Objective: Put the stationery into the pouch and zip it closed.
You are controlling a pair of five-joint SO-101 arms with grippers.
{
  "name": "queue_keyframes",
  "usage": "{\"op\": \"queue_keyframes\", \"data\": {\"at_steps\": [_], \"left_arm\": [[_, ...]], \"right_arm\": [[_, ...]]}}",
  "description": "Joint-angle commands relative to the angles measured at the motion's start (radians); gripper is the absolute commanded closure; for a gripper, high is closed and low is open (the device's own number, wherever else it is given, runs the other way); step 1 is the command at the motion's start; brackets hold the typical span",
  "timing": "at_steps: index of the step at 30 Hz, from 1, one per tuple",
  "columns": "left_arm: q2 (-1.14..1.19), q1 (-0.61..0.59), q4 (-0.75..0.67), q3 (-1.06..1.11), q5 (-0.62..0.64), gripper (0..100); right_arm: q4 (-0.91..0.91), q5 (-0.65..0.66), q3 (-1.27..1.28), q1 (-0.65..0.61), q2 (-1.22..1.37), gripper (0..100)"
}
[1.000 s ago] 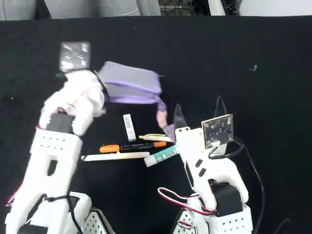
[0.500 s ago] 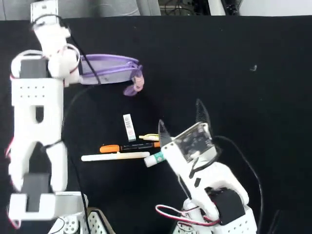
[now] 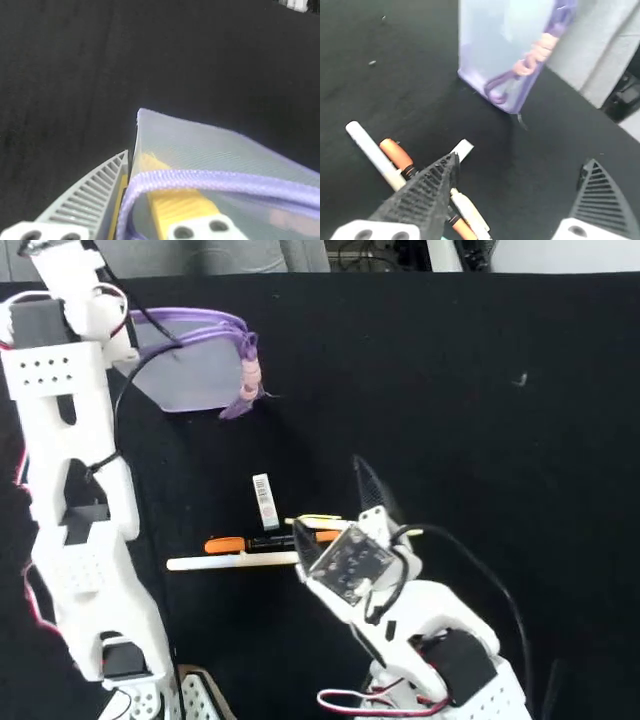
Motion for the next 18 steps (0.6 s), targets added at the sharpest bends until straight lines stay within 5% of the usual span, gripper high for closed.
{"op": "queue_keyframes", "data": {"at_steps": [1, 18], "left_arm": [[0.152, -0.028, 0.031, -0.114, 0.005, 97], [0.331, -0.027, 0.037, -0.142, 0.005, 97]], "right_arm": [[-0.046, 0.012, 0.031, -0.072, 0.018, 63.9], [-0.402, 0.094, 0.054, -0.140, 0.633, 63.9]]}}
